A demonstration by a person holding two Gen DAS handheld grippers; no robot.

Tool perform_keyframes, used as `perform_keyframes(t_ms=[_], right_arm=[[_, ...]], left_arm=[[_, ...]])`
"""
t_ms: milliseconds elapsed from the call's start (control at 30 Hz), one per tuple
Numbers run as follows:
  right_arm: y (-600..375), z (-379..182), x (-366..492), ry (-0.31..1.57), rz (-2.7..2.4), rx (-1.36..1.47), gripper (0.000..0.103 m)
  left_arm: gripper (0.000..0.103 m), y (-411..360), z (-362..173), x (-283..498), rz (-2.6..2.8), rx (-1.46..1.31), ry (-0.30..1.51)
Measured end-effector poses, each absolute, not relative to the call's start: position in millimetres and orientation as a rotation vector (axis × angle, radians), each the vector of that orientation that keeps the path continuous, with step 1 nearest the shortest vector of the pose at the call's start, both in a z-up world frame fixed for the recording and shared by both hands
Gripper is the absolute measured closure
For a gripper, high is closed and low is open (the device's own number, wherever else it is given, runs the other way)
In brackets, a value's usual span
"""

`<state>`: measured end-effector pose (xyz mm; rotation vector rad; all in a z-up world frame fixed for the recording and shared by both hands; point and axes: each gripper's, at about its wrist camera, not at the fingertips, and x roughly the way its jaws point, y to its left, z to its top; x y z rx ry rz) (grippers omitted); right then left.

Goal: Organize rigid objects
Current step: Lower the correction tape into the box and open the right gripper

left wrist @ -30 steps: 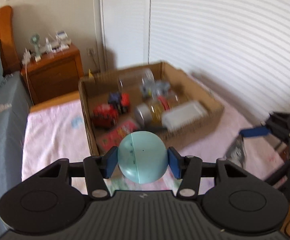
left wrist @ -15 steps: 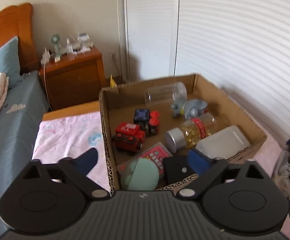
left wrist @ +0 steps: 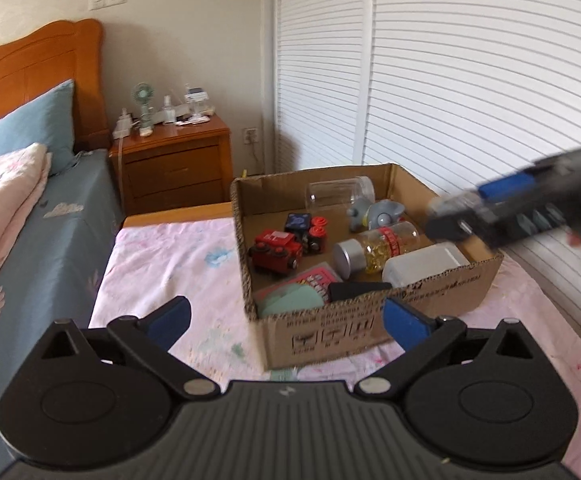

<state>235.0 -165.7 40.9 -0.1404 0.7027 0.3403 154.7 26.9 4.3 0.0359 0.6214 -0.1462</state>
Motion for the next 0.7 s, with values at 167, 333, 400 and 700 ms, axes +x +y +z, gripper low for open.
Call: perform_keyframes(t_ms=[167,333,400,700], right_arm=[[-149.8,37.7,277.2,0.743,0.308,-0.158,0.01],[-140.3,28.9,311.0,0.791,0.286,-0.128,0.01],[-137.1,24.4,321.0,0.805,0.273,-0.12,0.01],[-134.7,18.1,317.0,0.836,0.233,-0.113,0.0]], left_arm=[[0.001,31.7,-2.5,147.0,-0.096,0.014,0.624],[0.001,28.3,-13.3,142.3,-0.084,0.033,0.643],[0.001,27.2,-15.2,140.5,-0.093,0.042,0.652],[0.001,24.7,-13.2,135.8,-0.072,0.066,0.635]])
